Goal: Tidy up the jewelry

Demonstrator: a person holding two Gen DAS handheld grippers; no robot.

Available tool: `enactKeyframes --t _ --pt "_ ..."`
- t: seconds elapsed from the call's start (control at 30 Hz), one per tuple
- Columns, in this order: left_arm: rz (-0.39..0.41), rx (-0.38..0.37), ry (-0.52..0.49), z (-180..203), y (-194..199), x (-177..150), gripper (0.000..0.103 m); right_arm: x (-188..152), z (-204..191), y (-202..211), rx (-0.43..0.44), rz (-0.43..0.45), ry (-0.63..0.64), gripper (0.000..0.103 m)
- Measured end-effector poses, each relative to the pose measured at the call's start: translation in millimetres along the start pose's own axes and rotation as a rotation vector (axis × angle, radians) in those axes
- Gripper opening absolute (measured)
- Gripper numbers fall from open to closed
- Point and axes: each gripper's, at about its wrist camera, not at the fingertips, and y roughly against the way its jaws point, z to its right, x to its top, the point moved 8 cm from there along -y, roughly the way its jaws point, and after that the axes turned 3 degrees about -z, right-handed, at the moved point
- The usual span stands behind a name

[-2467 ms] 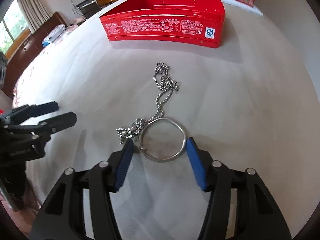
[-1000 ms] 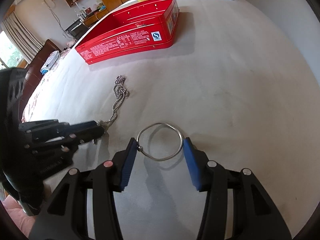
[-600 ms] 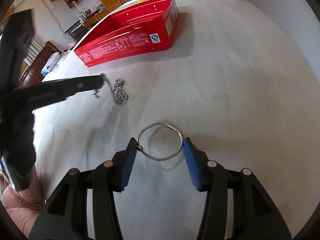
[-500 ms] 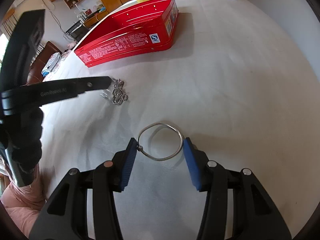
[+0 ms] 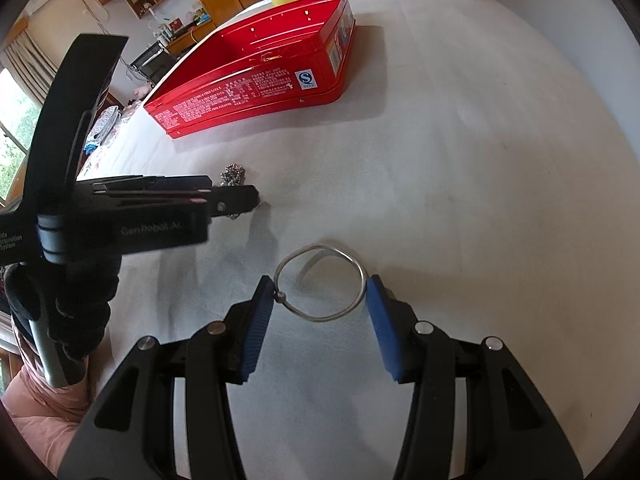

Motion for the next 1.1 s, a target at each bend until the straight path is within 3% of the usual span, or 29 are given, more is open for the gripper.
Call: enactKeyframes --t 0.03,0.17,0.27,0.4,0.83,1.1 --pt "-0.005 0.008 -0.004 0.9 -1.7 -0.1 0.064 0.2 0.2 0.0 0.0 0.0 -0.001 0.047" --pt "0.006 0.014 0.0 -0.3 -0.9 0.5 0.031 0.4 0.5 -0.1 0.003 -0.001 -0.003 0.047" --pt "0.004 -0.009 0.016 -5.8 1.0 -2.3 0.015 0.6 0.8 -0.1 0.002 -0.001 -0.006 0.047" --pt "0.01 -0.045 0.038 -14.8 7.7 -7.5 0.012 1.4 0.8 -0.3 0.001 -0.003 -0.01 0.047" --pt "0.092 -0.056 0.101 -56.7 46.6 -24.7 0.011 11.7 -18.3 -3.8 0.021 -0.007 0.017 0.047" --pt "0.068 -0.067 0.122 -72.8 41.3 -38.9 0.012 16.3 -44.3 -22.0 0.036 -0.062 0.069 0.049"
